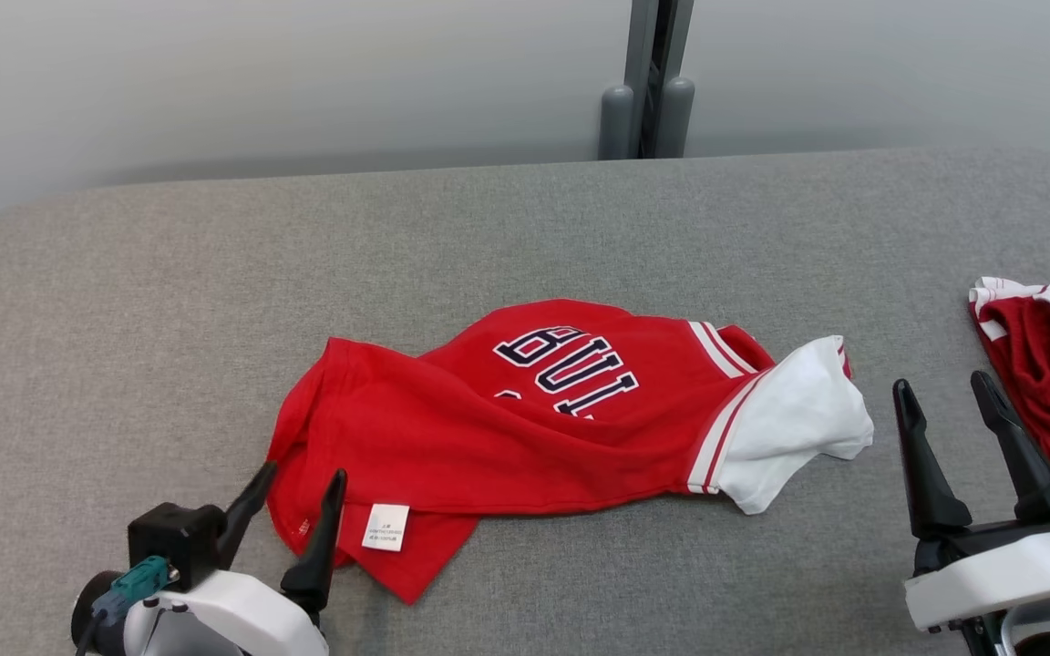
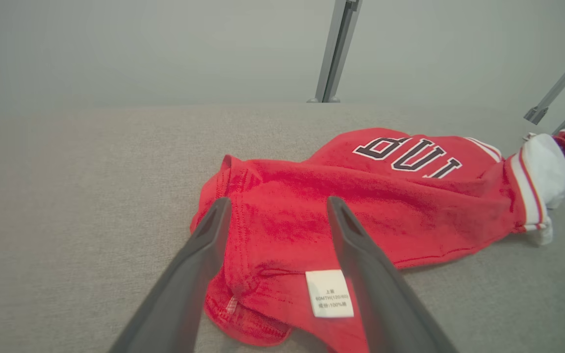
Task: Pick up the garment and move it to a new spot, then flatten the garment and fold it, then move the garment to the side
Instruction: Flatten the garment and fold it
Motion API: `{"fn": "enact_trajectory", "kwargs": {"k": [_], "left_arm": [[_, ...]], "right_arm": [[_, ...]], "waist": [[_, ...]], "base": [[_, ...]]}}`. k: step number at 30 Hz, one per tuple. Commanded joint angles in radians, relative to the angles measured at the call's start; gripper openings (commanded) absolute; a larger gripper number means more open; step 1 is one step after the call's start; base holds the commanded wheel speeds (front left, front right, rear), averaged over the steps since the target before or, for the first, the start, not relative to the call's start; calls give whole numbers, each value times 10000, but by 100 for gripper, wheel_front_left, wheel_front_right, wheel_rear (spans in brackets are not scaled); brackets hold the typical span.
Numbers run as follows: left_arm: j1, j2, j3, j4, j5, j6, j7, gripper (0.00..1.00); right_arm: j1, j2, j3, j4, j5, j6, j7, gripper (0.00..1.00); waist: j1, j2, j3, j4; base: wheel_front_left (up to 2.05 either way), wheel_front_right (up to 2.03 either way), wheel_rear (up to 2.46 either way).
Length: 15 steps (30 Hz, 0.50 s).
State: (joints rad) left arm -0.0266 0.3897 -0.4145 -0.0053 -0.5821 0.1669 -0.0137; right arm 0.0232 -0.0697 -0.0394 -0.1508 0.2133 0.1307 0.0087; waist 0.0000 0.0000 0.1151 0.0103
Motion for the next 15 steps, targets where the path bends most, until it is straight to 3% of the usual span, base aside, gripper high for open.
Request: {"fn": "enact_trajectory", "kwargs": {"k": [1,7,15], "left_arm": [[-156,25,-92,189,-160,-157,246,100],[-576,-80,-96,1388,-709,-696,569,100],[-968,-123,37,2527,-1063,-1033,531,100]], "right_arm": [[-178,-41,31,-4,54,1,-16,100],[-365,-23,184,137,61,1,-103,100],[-418,12,232,292,89,1,-180,100]], "waist": [[0,0,218,-83],[0,0,773,-291],[0,0,1054,-476]], "base": [[0,0,0],[0,0,0],[0,0,0]]}}
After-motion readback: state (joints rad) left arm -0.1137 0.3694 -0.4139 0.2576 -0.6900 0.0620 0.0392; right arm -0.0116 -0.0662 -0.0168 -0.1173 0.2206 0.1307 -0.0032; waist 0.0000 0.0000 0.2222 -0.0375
